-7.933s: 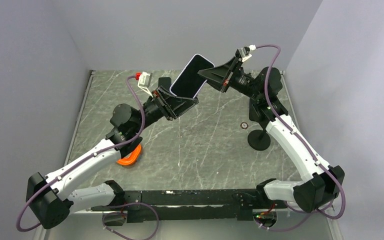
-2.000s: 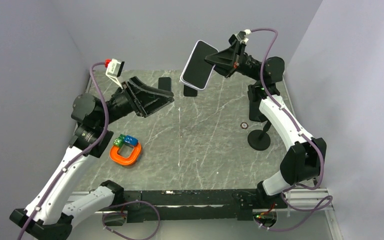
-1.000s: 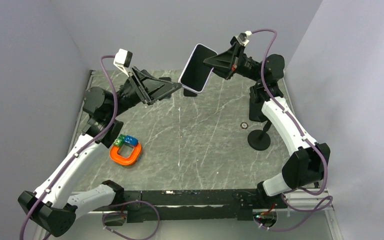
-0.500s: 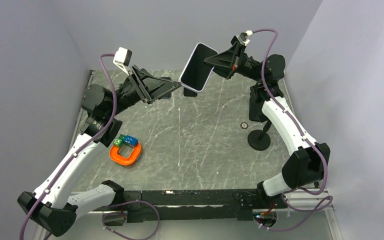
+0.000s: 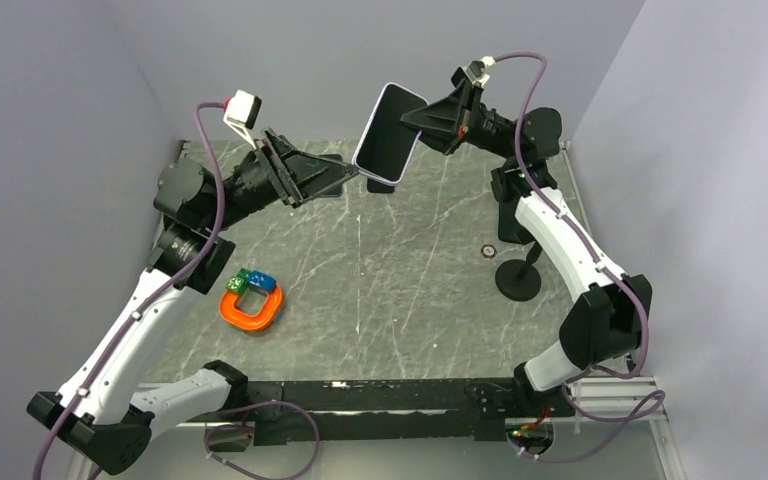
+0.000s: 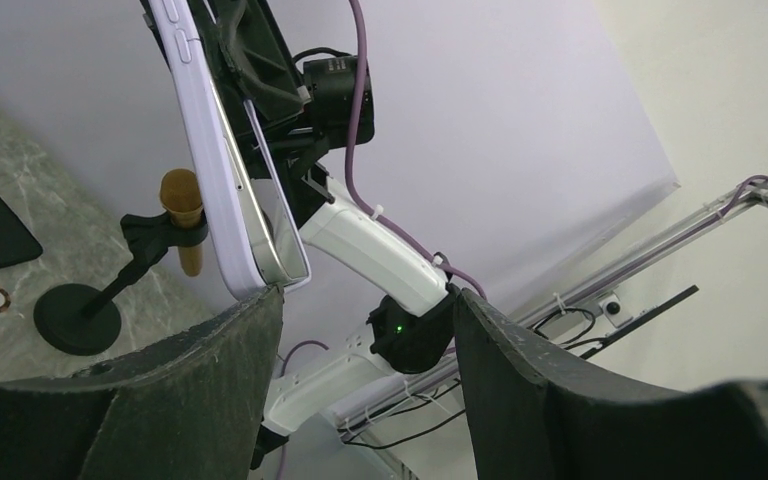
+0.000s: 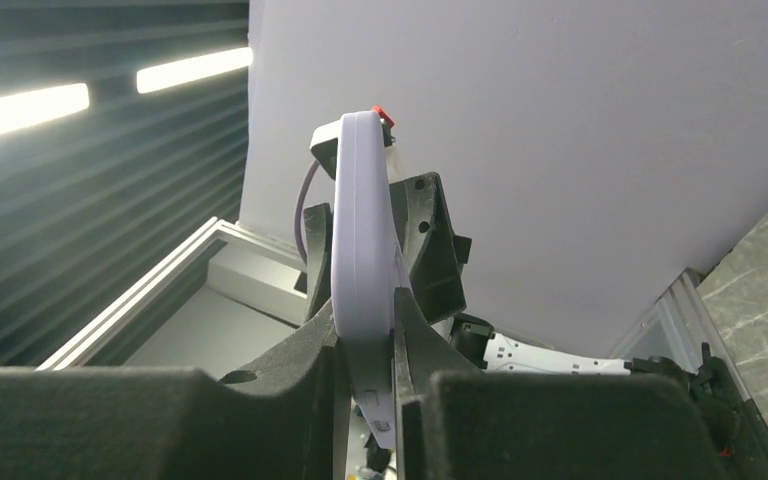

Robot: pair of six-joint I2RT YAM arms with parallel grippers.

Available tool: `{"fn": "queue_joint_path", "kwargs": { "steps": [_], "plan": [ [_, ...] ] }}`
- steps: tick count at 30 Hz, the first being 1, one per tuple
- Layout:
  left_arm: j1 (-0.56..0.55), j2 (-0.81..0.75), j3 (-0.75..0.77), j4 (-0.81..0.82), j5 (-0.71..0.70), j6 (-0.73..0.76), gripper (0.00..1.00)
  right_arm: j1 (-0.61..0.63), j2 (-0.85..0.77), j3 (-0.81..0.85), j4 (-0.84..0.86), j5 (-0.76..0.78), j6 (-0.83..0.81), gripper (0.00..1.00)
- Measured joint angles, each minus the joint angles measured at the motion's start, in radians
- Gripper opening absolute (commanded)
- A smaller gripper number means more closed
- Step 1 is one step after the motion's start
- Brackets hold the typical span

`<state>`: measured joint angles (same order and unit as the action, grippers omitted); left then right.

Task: Take the phone out of the phone case
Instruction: Remove the phone case from the phone.

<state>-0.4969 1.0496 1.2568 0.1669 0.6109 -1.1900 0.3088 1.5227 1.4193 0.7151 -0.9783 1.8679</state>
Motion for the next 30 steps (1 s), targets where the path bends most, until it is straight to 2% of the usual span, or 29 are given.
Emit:
{"fn": "queue_joint_path", "kwargs": {
  "steps": [6,21,28,30],
  "plan": [
    [-0.016,0.01,0.075,-0.126,-0.004,0.071,0.69,0.013,0.019,0.026,0.021,0.0,0.01,0.0],
    [-0.032,0.008,0.145,-0.331,-0.041,0.201,0.67,0.055,0.065,0.039,0.088,0.008,0.04,0.0],
    [-0.033,0.009,0.146,-0.372,-0.057,0.201,0.56,0.074,0.066,0.053,0.028,0.015,-0.012,0.0],
    [-0.034,0.009,0.147,-0.393,-0.071,0.2,0.58,0.083,0.067,0.064,0.011,0.027,-0.037,0.0]
  ]
}}
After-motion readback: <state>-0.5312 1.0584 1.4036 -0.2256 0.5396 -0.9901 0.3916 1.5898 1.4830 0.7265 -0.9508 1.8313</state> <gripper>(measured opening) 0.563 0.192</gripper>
